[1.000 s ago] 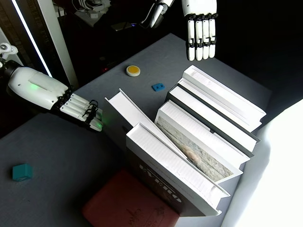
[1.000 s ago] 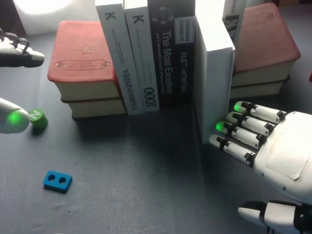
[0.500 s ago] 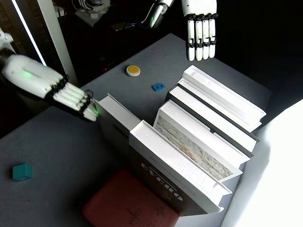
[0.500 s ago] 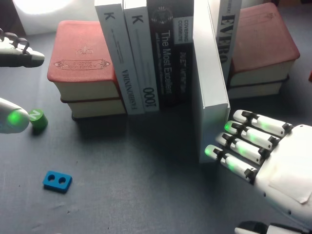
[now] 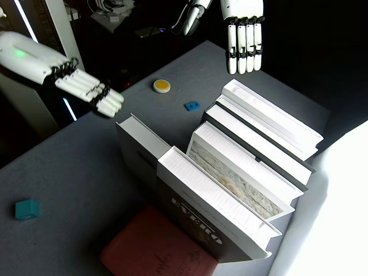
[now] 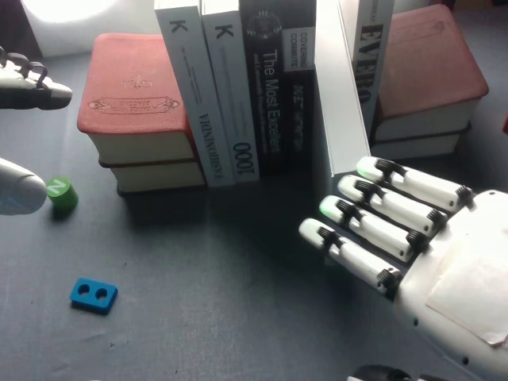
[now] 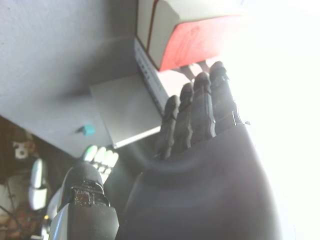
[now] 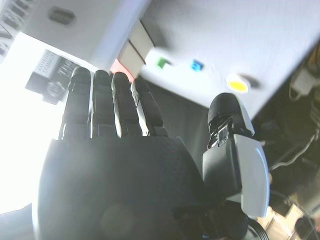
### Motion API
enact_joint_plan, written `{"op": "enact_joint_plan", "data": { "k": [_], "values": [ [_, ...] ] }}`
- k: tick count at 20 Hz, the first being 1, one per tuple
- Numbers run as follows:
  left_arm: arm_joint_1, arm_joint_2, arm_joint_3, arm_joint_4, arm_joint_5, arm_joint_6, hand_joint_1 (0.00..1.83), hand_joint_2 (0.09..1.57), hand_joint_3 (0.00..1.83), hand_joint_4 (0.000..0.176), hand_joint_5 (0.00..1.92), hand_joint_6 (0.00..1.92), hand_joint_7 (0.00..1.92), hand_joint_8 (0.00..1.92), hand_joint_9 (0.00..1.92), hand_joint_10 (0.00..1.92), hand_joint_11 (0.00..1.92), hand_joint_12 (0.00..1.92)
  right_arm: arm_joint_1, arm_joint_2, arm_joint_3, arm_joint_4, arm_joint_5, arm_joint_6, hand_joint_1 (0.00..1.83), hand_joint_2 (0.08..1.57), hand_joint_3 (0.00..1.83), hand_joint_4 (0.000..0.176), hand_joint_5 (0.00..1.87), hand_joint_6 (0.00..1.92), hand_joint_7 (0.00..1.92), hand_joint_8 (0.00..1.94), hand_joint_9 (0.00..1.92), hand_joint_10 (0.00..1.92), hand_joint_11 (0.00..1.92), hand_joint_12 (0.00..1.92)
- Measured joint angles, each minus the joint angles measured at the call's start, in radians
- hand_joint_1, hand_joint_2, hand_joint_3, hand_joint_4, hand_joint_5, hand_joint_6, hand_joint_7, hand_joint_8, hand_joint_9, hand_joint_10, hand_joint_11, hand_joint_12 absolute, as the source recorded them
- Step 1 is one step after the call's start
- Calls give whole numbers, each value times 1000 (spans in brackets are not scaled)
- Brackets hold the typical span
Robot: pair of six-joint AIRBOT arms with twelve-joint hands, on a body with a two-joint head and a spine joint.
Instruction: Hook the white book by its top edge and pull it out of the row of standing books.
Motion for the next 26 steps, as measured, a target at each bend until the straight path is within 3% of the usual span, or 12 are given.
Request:
{"op": "enact_joint_plan", "data": {
  "k": [4,8,13,16,26],
  "values": [
    [-3,0,0,0,0,0,0,1042,11,0,0,0,0,0,0,0,0,0,69,0,-10,9,23,-11,28,1235,2,0,37,5,13,2,0,0,0,0],
    [-4,0,-2,0,0,0,0,1041,9,0,0,0,0,0,0,0,0,0,164,0,20,5,-8,106,32,1244,4,0,1,0,0,0,0,0,0,0],
    [-7,0,-4,0,0,0,0,1042,9,0,0,0,0,0,0,0,0,0,229,13,113,3,-177,237,24,1237,0,0,0,0,0,0,0,0,0,0],
    [-7,0,-4,0,0,0,0,1033,4,0,0,0,0,0,0,0,0,0,282,64,149,-7,-291,369,13,1239,1,0,0,0,0,0,0,0,0,0],
    [-16,-1,2,0,-1,0,0,1041,6,0,0,0,0,0,0,0,0,0,333,90,208,-18,-388,428,13,1238,0,0,0,0,0,0,0,0,0,0]
  ]
}}
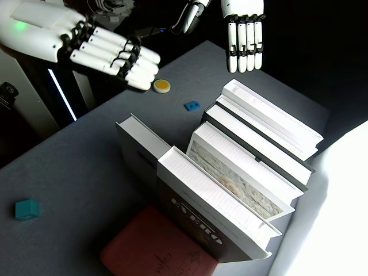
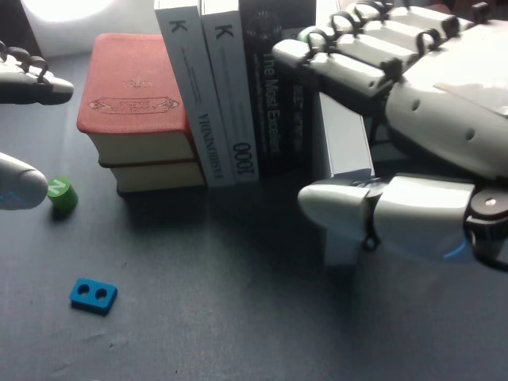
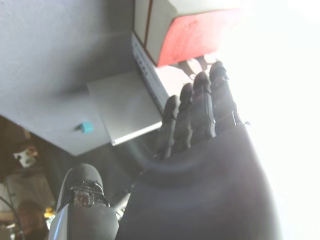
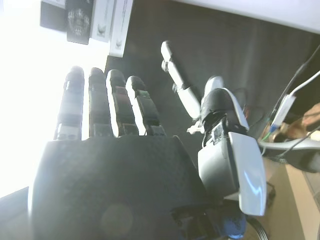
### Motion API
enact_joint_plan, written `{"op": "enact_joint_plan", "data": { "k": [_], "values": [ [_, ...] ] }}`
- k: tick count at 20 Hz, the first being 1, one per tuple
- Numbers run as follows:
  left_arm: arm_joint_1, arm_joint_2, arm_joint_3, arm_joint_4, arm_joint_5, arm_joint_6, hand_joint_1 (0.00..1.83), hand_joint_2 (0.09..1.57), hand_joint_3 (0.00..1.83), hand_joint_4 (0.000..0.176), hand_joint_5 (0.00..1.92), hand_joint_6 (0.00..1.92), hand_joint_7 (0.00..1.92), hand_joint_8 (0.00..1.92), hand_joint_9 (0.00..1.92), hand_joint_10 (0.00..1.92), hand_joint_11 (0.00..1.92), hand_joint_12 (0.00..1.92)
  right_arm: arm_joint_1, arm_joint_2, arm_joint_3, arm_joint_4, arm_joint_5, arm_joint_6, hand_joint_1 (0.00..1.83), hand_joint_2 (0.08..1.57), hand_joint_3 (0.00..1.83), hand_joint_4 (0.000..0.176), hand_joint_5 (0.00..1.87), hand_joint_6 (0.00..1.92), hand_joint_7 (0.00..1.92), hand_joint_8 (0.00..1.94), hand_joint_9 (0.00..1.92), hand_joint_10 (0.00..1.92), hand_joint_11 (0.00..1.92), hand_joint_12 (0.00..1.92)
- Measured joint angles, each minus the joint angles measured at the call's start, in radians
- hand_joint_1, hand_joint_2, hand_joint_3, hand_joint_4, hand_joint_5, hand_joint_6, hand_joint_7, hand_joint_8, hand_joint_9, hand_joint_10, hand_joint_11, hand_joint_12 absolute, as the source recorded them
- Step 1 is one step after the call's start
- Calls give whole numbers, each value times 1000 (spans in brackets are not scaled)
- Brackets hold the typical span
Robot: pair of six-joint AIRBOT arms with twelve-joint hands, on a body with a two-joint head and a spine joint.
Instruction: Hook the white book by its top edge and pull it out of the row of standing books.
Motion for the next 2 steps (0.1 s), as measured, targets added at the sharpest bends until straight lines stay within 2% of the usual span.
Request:
{"op": "enact_joint_plan", "data": {
  "k": [2],
  "values": [
    [0,0,5,0,0,0,0,1035,3,0,0,0,0,0,0,0,0,0,0,2,15,0,-10,-2,0,1241,1,0,0,0,0,0,0,0,0,0]
  ]
}}
